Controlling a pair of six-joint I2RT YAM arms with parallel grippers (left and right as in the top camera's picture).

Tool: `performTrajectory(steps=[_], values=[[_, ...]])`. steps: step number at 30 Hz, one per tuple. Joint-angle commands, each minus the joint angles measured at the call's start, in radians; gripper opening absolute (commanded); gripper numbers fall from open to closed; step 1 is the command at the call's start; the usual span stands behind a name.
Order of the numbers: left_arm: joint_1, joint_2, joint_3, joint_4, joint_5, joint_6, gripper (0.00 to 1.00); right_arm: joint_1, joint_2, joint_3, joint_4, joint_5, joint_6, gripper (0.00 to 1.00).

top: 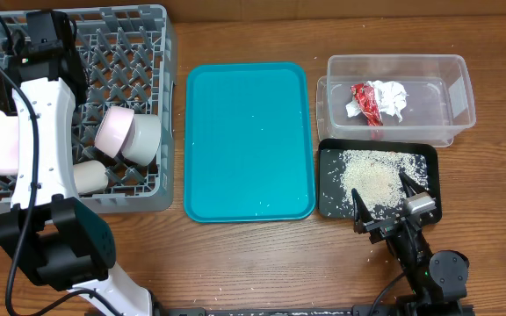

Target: Sort waste into correct bins and load items into the dishwasher

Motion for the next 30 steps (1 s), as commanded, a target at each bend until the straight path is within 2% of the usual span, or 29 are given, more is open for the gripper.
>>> performTrajectory(steps=[1,3,6,9,10,11,13,15,16,19,23,26,30], values=[[-0.047,-0.091,-0.003,0.004,0.038,-0.004,0.46,-0.006,-0.012,-0.01,0.006,-0.001,-0.001,1.0],[-0.061,-0.135,-0.003,0.001,0.049,-0.005,0.45,-0.006,-0.012,-0.01,0.006,-0.001,-0.001,1.0],[-0.032,-0.212,-0.003,-0.047,0.257,-0.057,0.4,-0.006,-0.012,-0.01,0.006,-0.001,-0.001,1.0],[0.061,-0.247,-0.003,-0.145,0.515,-0.175,0.39,-0.006,-0.012,-0.01,0.006,-0.001,-0.001,1.0],[0.094,-0.251,-0.003,-0.185,0.601,-0.185,0.37,-0.006,-0.012,-0.01,0.006,-0.001,-0.001,1.0],[0.124,-0.251,-0.003,-0.228,0.674,-0.185,0.3,-0.006,-0.012,-0.01,0.006,-0.001,-0.001,1.0],[0.166,-0.241,-0.008,-0.309,0.752,-0.185,0.19,-0.006,-0.012,-0.01,0.006,-0.001,-0.001,1.0],[0.187,-0.222,-0.033,-0.364,0.732,-0.187,0.22,-0.006,-0.012,-0.01,0.006,-0.001,-0.001,1.0],[0.198,-0.206,-0.083,-0.361,0.692,-0.221,0.3,-0.006,-0.012,-0.01,0.006,-0.001,-0.001,1.0],[0.207,-0.181,-0.174,-0.296,0.624,-0.233,0.37,-0.006,-0.012,-0.01,0.006,-0.001,-0.001,1.0],[0.206,-0.135,-0.245,-0.15,0.573,-0.186,0.38,-0.006,-0.012,-0.01,0.006,-0.001,-0.001,1.0],[0.206,-0.094,-0.247,-0.054,0.572,-0.103,0.43,-0.006,-0.012,-0.01,0.006,-0.001,-0.001,1.0],[0.207,-0.054,-0.247,0.024,0.573,-0.074,0.43,-0.006,-0.012,-0.01,0.006,-0.001,-0.001,1.0]])
